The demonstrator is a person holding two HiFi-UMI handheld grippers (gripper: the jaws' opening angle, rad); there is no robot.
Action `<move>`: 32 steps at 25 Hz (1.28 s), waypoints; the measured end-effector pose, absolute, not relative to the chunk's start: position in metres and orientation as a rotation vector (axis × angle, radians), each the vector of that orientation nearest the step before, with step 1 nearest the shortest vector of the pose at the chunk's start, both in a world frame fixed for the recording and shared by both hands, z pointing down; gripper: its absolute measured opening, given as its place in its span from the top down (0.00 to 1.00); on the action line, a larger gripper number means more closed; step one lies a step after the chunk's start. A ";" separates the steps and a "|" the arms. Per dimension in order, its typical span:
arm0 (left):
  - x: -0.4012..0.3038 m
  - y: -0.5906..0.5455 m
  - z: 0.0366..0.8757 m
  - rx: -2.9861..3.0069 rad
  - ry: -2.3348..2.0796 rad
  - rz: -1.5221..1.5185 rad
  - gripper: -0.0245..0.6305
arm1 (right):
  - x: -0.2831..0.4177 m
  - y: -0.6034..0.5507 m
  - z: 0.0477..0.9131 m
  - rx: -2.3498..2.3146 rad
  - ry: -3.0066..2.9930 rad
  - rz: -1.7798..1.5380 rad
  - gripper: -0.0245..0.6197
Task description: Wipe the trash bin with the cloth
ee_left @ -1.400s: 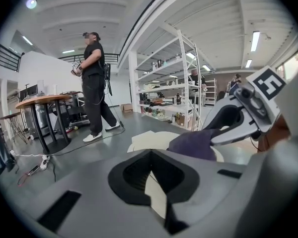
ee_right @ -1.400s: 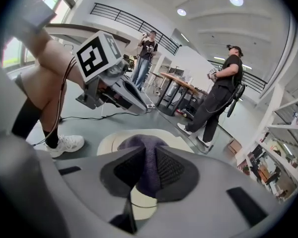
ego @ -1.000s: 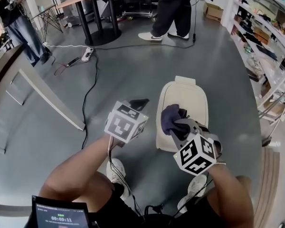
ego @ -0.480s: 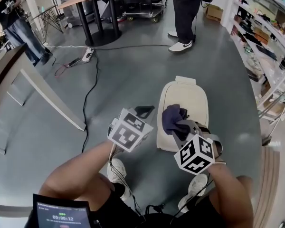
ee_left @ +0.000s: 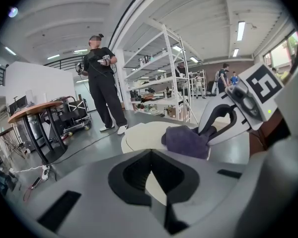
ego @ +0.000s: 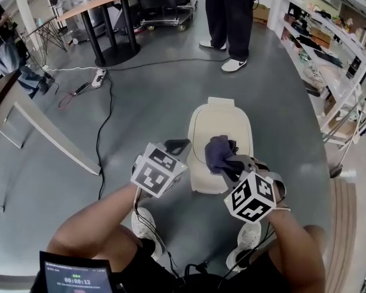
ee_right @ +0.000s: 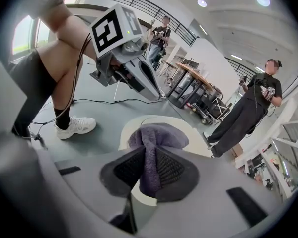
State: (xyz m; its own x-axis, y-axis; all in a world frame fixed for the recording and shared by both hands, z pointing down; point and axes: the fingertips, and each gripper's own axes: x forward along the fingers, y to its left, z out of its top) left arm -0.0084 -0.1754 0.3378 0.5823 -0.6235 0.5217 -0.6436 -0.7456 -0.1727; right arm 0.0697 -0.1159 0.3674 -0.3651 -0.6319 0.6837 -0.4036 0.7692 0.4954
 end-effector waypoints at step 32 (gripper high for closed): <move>0.016 -0.167 0.350 2.817 -1.070 0.980 0.96 | 0.141 -0.118 0.356 1.052 -2.009 -0.192 0.86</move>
State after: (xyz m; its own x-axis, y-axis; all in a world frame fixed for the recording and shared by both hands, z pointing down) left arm 0.0156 -0.1668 0.3498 0.5805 -0.6089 0.5406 -0.5919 -0.7715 -0.2335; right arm 0.1414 -0.1183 0.3560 -0.2960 -0.7370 0.6076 -0.6083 0.6359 0.4750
